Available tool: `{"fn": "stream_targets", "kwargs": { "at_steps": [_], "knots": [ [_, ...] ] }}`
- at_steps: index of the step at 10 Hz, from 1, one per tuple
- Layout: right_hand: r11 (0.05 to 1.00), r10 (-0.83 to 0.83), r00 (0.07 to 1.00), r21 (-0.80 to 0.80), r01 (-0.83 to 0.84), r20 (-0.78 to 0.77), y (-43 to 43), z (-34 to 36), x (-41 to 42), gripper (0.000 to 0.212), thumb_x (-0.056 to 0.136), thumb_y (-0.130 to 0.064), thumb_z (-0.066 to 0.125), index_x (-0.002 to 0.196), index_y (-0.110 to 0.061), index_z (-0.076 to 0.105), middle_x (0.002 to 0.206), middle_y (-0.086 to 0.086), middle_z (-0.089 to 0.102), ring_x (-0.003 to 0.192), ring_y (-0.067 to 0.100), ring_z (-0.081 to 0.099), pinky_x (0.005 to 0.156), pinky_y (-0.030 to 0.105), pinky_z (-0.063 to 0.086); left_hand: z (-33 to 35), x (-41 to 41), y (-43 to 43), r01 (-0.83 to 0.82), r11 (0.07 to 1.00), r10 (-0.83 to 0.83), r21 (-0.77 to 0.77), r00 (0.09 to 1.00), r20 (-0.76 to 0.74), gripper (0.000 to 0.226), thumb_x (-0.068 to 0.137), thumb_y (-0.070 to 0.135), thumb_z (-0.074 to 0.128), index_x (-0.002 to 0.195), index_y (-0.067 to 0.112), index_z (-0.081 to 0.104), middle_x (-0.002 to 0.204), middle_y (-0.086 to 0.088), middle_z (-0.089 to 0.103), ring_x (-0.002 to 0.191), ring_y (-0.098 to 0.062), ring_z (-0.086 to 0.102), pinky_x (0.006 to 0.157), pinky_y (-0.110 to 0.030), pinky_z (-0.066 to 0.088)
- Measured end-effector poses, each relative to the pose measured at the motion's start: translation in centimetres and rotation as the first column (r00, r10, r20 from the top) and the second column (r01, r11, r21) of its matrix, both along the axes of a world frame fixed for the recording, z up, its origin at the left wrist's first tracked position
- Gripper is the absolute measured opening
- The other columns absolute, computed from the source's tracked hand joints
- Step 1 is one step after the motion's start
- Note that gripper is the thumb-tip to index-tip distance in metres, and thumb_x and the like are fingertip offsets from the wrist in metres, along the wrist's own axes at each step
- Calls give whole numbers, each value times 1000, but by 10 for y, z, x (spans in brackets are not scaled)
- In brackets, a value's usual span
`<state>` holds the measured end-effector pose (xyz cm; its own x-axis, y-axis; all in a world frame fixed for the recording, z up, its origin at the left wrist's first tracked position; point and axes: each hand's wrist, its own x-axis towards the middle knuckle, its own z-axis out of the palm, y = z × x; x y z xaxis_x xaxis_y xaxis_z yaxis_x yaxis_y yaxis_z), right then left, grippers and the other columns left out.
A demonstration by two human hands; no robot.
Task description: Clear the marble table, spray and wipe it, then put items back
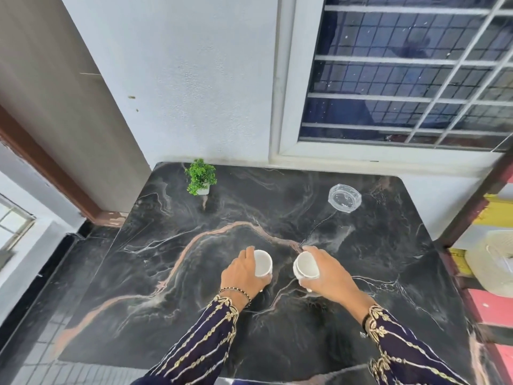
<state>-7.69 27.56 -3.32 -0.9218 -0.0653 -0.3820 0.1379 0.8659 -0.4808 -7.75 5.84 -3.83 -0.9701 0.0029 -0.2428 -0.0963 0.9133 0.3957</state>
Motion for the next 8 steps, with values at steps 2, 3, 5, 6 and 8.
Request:
{"fn": "stream_targets", "kwargs": {
  "at_steps": [2,3,5,6,8],
  "knots": [
    [1000,21,1000,-10,-21,7,-1,0,3,95,78,-47,74,157,-31,23,152,-1,40,137,25,43,109,48,42,3,2,7,47,998,-45,-52,999,29,83,79,61,55,143,20,24,140,2,44,119,-24,55,91,-43,47],
    [999,51,999,-2,-51,1,2,2,7,98,80,-47,74,159,-29,19,157,1,34,140,29,39,112,48,39,4,7,5,29,997,-28,-71,1000,8,91,76,66,55,144,19,19,140,2,41,120,-24,55,90,-44,49],
    [999,29,999,17,-29,-15,3,11,20,81,83,-50,68,151,-28,31,143,3,48,130,24,50,105,43,45,13,28,-2,-13,998,13,-54,1000,-4,93,71,68,59,143,23,20,138,2,42,119,-24,55,91,-45,49],
    [1000,20,1000,21,-20,-3,5,13,25,98,76,-54,70,157,-24,23,153,5,40,138,30,43,110,46,40,21,38,-3,-38,998,37,-52,999,-9,91,68,67,61,140,26,23,134,3,45,116,-24,57,88,-45,51],
    [997,51,991,69,-43,-126,4,17,32,95,81,-51,72,156,-17,25,156,8,37,136,32,43,112,44,38,37,54,-3,-69,995,64,-71,995,-71,88,73,64,62,141,23,22,139,2,43,122,-21,53,91,-42,49]
  ]
}}
